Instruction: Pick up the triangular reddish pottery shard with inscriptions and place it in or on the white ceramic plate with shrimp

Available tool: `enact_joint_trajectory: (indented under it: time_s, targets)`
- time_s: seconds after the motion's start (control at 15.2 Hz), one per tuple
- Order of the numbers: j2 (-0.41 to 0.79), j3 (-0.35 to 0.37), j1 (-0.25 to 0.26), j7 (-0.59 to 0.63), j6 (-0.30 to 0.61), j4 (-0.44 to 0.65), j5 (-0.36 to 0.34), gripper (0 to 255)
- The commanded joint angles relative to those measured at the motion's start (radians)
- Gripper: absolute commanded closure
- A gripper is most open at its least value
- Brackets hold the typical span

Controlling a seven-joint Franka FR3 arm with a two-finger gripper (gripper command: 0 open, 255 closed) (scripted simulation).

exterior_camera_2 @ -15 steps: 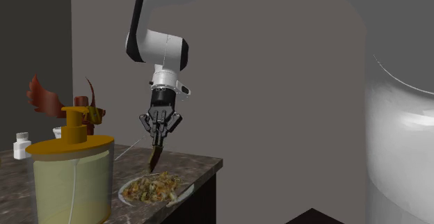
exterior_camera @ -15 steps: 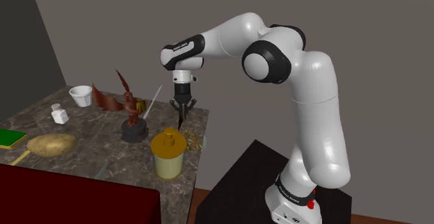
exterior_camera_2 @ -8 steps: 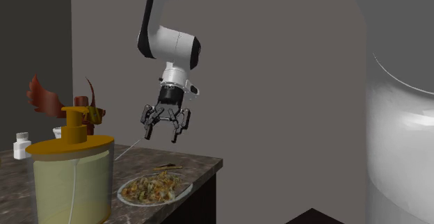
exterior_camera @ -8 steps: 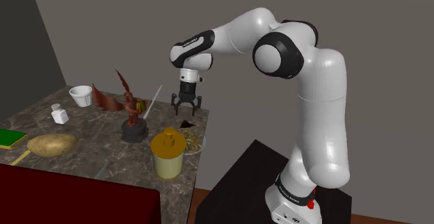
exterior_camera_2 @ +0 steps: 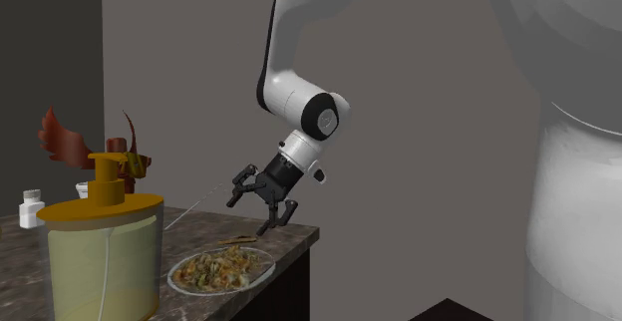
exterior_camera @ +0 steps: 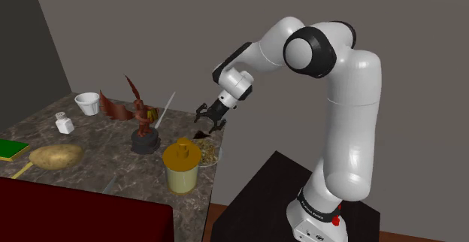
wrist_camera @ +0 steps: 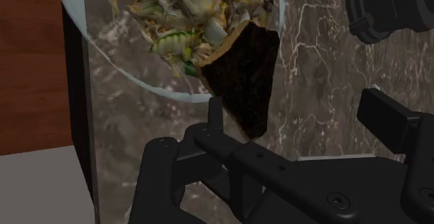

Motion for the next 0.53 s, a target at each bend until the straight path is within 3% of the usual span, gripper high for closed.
enact_joint_trajectory:
  time_s: [0.0,0.46]
  targets:
    - [0.019,0.014,0.002,-0.025,0.016,0.000,0.038,0]
    - [0.046,0.028,0.007,-0.037,0.029,0.010,0.066,0]
